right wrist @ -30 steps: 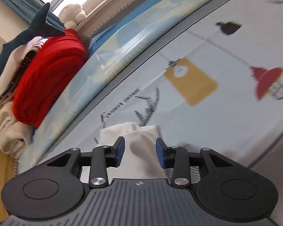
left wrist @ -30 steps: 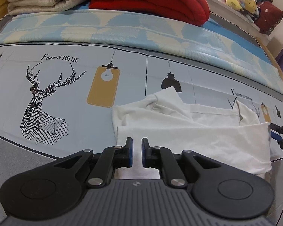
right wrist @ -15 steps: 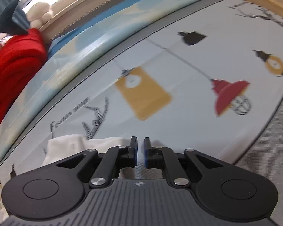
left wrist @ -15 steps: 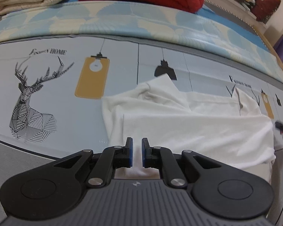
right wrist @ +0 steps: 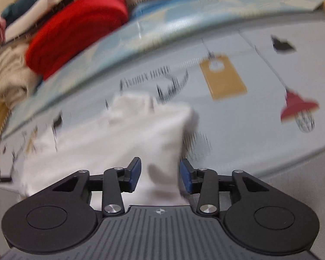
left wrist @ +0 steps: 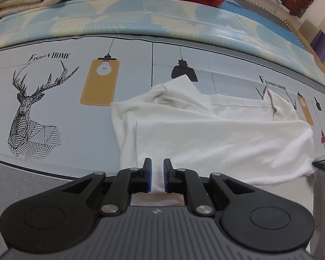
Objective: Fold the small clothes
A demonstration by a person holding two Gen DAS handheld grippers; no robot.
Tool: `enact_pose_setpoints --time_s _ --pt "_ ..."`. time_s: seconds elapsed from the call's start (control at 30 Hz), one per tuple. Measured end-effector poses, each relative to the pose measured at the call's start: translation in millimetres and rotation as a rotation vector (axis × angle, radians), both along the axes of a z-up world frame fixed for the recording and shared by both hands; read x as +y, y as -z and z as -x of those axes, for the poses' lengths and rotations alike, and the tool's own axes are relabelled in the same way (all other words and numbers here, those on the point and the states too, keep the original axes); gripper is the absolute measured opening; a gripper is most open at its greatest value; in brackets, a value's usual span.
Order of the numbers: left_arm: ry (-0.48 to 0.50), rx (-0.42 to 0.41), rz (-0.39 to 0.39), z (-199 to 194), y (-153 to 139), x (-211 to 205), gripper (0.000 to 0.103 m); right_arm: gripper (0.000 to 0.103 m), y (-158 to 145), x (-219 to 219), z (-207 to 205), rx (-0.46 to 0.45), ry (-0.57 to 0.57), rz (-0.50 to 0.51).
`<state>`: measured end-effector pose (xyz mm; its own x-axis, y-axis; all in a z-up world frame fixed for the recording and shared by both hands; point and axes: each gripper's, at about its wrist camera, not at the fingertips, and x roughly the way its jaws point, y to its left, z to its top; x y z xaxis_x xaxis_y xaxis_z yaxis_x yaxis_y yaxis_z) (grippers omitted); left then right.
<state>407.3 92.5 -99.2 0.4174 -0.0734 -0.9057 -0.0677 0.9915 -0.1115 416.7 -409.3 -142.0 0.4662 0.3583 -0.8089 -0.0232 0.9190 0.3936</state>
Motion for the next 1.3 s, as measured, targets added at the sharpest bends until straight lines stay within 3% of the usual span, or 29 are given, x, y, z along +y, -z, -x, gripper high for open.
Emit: enact_pose_setpoints --time_s 0.07,0.17,0.27,0.37,0.5,0.7,0.73,0.8,0.9,1.0,1.1,1.2,1.3 --pt "0.009 0.0 -0.002 1 0 -2 0.012 0.042 13 -2 9 0.089 -0.032 0.065" --pt "0.01 0.003 -0.011 1 2 -2 0.012 0.041 7 -15 15 0.108 -0.003 0.04" --pt "-0.013 0.008 -0.002 -1 6 3 0.015 0.041 -14 -17 23 -0.011 0.001 0.016" --pt "-0.066 0.024 0.03 -4 15 14 0.022 0.041 -17 -11 24 -0.062 -0.003 -0.006" --pt "-0.115 0.064 0.086 -5 35 23 0.022 0.041 -4 1 12 -0.017 -0.029 0.054" --pt "-0.13 0.118 0.069 -5 56 25 0.022 0.042 8 5 6 0.02 -0.038 0.085" --pt "-0.126 0.115 0.065 -4 56 24 0.022 0.042 7 5 6 0.021 -0.038 0.085" --pt "-0.087 0.108 0.05 -3 54 19 0.003 0.042 8 8 5 0.018 -0.042 0.092" --pt "-0.07 0.045 0.035 3 34 15 0.002 0.043 9 12 4 0.016 -0.043 0.107" --pt "-0.106 -0.016 0.095 16 13 25 0.002 0.043 8 13 4 0.018 -0.023 0.108" --pt "-0.141 0.066 0.068 21 25 33 0.002 0.043 9 13 6 0.026 -0.002 0.104" --pt "-0.111 0.147 0.04 22 39 29 0.003 0.043 8 14 6 0.028 0.001 0.113" --pt "-0.099 0.037 -0.029 26 18 25 0.008 0.043 5 14 8 0.033 0.019 0.122"
